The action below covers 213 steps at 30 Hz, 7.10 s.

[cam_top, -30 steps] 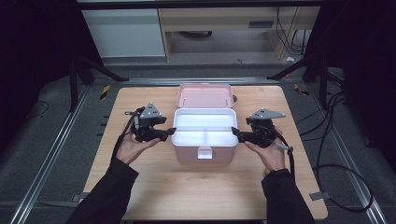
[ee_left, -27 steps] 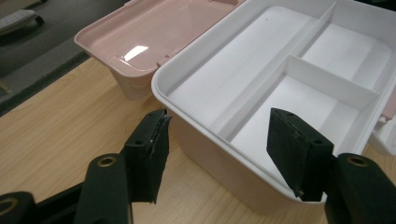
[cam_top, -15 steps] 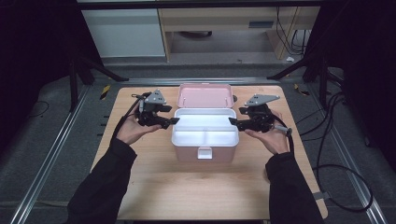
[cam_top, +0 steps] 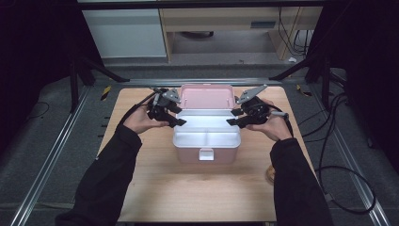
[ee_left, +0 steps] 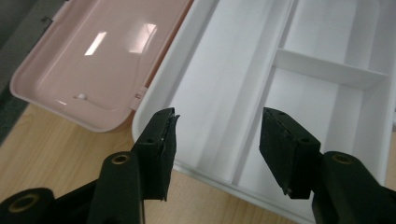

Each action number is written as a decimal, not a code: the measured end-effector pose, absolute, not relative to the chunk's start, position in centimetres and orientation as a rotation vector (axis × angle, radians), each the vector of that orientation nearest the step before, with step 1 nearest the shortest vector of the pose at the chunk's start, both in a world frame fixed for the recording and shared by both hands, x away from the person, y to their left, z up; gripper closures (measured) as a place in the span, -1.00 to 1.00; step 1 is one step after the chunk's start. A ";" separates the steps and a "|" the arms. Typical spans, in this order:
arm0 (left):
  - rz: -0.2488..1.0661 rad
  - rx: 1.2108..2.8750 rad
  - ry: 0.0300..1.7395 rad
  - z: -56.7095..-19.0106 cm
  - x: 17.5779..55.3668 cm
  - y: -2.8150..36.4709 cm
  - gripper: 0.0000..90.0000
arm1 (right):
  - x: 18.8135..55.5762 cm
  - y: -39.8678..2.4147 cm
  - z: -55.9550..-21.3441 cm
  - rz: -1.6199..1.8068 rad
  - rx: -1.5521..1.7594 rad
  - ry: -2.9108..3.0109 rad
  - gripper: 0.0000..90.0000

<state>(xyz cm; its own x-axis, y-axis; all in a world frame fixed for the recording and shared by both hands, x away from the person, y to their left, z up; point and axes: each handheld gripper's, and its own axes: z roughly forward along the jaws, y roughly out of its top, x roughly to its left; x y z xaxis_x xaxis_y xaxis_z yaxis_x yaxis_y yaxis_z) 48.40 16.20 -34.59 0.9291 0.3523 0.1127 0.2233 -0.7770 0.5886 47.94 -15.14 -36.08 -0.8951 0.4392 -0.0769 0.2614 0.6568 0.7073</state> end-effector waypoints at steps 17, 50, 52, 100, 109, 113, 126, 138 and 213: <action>0.191 2.695 0.261 -36.7 49.1 14.8 0.37 | 48.8 -13.6 -36.9 0.763 0.363 2.882 0.60; 0.082 2.793 0.132 -36.9 50.0 13.8 0.95 | 50.6 -12.9 -37.5 0.710 0.302 3.012 0.87; 0.087 2.792 0.128 -36.8 49.9 13.8 0.95 | 50.5 -12.9 -37.5 0.711 0.295 3.007 0.87; 0.167 2.804 0.011 -31.9 34.7 15.1 0.95 | 34.5 -11.2 -33.1 0.713 0.086 2.940 0.98; 0.082 2.780 0.041 -35.8 32.9 15.4 0.96 | 32.6 -11.3 -36.5 0.730 0.075 2.966 0.98; 0.034 2.784 0.066 -37.9 32.2 15.3 0.96 | 31.9 -11.3 -38.7 0.725 0.083 2.990 0.98; -0.033 2.789 0.110 -44.7 32.5 14.7 0.94 | 31.7 -11.2 -44.9 0.657 0.152 3.059 0.97; -0.020 2.817 0.128 -47.1 33.2 14.2 0.92 | 32.7 -11.4 -47.5 0.644 0.201 3.069 0.94; 0.329 2.318 1.063 -45.5 37.8 28.5 -0.39 | 35.5 -25.9 -47.5 0.527 1.419 2.511 -0.76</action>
<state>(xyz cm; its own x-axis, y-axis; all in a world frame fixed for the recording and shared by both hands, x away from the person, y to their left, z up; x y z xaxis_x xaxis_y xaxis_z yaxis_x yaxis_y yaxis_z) 37.85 28.45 -45.55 0.6548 0.7557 -0.0109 0.6175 -0.5266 0.5843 35.52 -25.90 -47.49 -0.5144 0.8575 -0.0063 0.7827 0.4724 0.4052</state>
